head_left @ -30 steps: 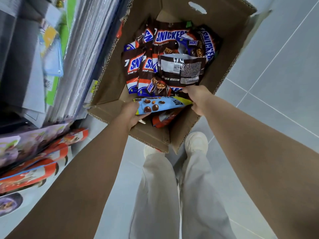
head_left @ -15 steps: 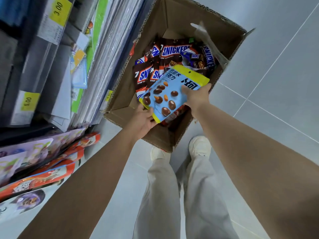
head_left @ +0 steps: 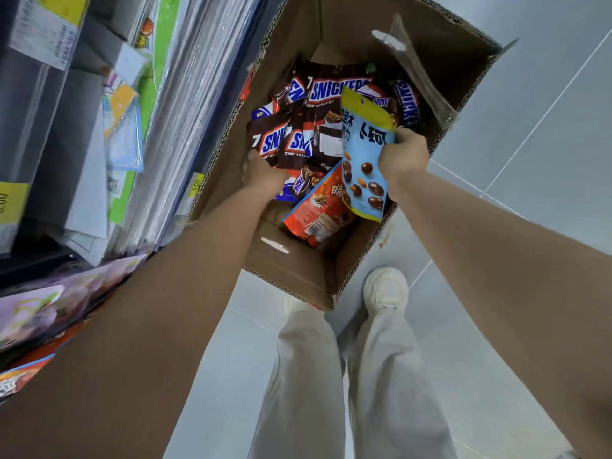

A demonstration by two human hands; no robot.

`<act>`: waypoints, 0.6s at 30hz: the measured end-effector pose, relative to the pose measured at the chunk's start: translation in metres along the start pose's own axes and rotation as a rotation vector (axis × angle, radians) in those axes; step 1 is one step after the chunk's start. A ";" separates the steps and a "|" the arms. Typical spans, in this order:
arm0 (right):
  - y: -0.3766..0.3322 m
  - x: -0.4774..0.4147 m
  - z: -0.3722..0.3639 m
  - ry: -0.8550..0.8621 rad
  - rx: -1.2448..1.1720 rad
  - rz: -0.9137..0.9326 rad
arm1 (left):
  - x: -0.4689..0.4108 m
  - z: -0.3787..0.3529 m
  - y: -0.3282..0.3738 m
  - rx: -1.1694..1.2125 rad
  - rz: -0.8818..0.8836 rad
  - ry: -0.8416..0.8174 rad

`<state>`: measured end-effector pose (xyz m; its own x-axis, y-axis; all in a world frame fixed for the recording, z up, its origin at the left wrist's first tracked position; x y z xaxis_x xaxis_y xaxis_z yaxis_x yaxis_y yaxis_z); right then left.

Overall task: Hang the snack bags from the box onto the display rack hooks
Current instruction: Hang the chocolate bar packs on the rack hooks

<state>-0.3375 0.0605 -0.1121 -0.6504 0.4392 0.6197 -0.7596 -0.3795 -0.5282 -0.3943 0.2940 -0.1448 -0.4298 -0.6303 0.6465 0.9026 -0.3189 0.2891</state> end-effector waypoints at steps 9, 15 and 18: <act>0.010 -0.022 -0.002 0.007 0.007 -0.100 | -0.022 0.002 -0.006 0.151 0.091 -0.074; 0.012 -0.031 -0.010 0.016 0.133 -0.102 | -0.036 0.000 0.001 0.187 0.076 -0.044; 0.015 -0.036 -0.012 -0.002 0.191 -0.134 | -0.039 -0.004 0.011 0.075 0.024 -0.015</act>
<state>-0.3258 0.0490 -0.1491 -0.5440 0.4940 0.6783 -0.8243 -0.4656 -0.3220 -0.3680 0.3118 -0.1697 -0.4077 -0.6264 0.6644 0.9124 -0.2494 0.3247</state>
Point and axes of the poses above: each hand's wrist, its own x-axis away from the middle knuckle, its own z-axis out of the back of the hand, y = z × x, the point moved 6 cm from there along -x, towards the middle knuckle, and after that the axes turned 12 degrees about y, right-handed, at the moved point
